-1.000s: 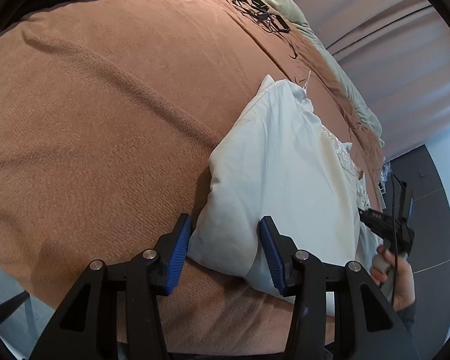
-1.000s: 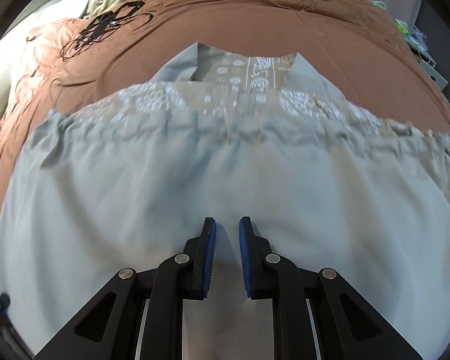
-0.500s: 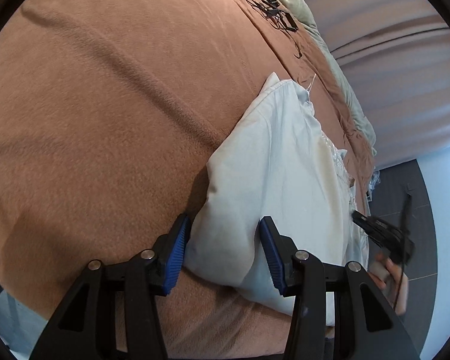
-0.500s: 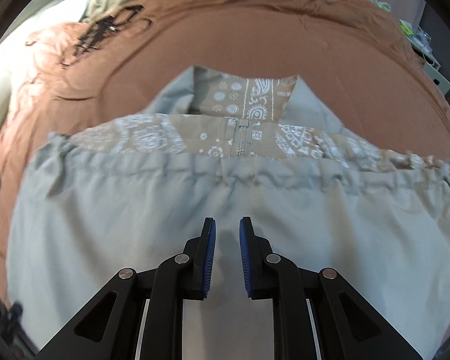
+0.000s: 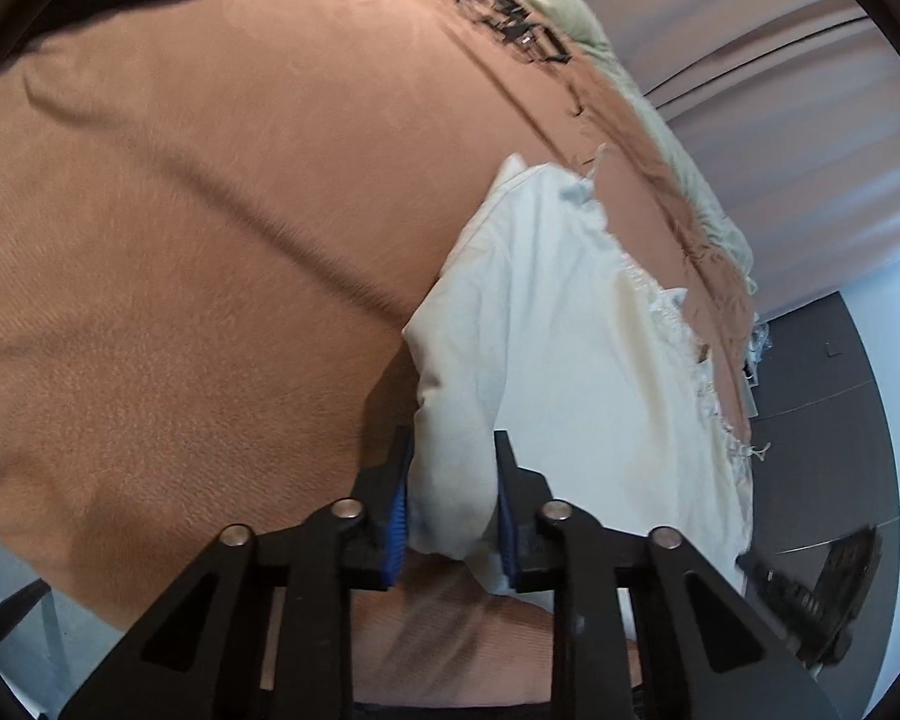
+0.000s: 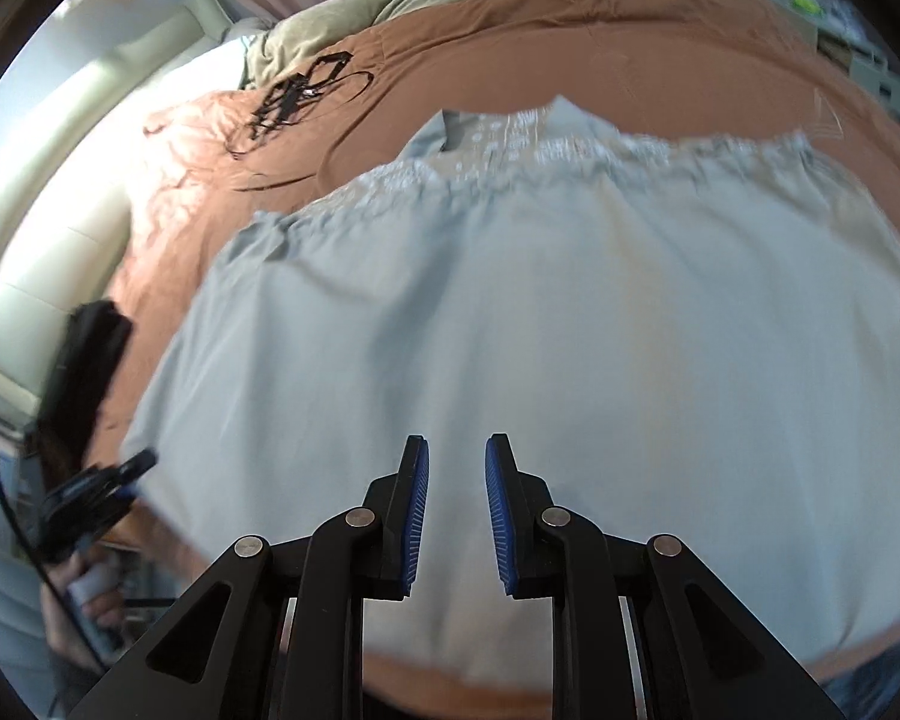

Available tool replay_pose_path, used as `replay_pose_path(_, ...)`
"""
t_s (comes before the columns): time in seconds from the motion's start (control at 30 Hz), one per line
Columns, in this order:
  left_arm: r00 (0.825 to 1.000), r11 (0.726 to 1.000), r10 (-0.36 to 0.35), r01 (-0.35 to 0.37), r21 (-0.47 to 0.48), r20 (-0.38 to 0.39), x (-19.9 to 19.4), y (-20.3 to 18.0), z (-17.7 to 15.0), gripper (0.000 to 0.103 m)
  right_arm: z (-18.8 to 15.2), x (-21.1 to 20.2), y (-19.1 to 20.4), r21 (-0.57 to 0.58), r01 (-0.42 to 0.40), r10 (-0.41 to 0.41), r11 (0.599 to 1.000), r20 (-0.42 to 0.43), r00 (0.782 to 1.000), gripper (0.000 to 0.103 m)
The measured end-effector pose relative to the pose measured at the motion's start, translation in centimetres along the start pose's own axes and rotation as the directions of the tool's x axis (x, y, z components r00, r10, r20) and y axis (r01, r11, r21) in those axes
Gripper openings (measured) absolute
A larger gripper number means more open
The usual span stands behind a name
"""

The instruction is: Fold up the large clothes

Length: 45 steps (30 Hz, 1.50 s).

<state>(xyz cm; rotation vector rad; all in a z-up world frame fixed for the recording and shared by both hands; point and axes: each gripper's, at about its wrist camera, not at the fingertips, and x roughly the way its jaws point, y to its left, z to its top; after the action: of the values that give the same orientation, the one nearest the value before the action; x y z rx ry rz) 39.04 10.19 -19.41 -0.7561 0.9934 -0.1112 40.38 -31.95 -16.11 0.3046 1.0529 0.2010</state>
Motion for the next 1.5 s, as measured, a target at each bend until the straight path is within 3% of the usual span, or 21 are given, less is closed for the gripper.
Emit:
replay_pose_path(0.17,0.997,0.998,-0.055,0.053,0.033,0.051,-2.0,-2.7,0.4,0.019,-3.3,-3.1,-0.9,0.036,-0.044,0.043,0.998,0.037,0.998,0.02)
replay_pose_path(0.33,0.994,0.993,-0.068,0.059,0.104,0.087,-4.2,-6.7,0.0,0.018,-4.3,-4.0,-0.3,0.018,-0.064,0.063,0.998,0.052,0.997,0.02)
replay_pose_path(0.53,0.988,0.978,-0.106,0.083,0.193,0.112,-6.1,-12.4,-0.4,0.017,-6.0,-1.9,-0.5,0.047,-0.136,0.135,0.99,0.026,0.991,0.02)
replay_pose_path(0.7,0.985,0.961,-0.137,0.106,0.254,0.107,-7.2,-16.4,-0.7,0.016,-6.8,1.4,-0.7,0.053,-0.139,0.141,0.989,-0.04,0.989,0.021)
replay_pose_path(0.87,0.98,0.941,-0.179,0.143,0.307,0.091,-7.4,-20.5,-1.0,0.016,-7.4,3.2,-1.1,0.072,-0.15,0.153,0.986,-0.042,0.987,0.021)
replay_pose_path(1.2,0.974,0.858,-0.225,0.191,0.477,0.014,-5.9,-31.1,-3.3,0.016,-8.7,4.4,-2.5,0.146,-0.219,0.224,0.965,-0.019,0.974,0.019)
replay_pose_path(1.33,0.975,0.826,-0.22,0.197,0.527,-0.021,-4.1,-34.7,-4.5,0.016,-8.7,5.0,-4.6,0.221,-0.311,0.322,0.925,-0.018,0.946,0.015)
replay_pose_path(1.5,0.977,0.784,-0.198,0.204,0.587,-0.075,-1.6,-38.8,-6.2,0.016,-9.3,4.9,-5.1,0.247,-0.357,0.367,0.901,0.006,0.93,0.014)
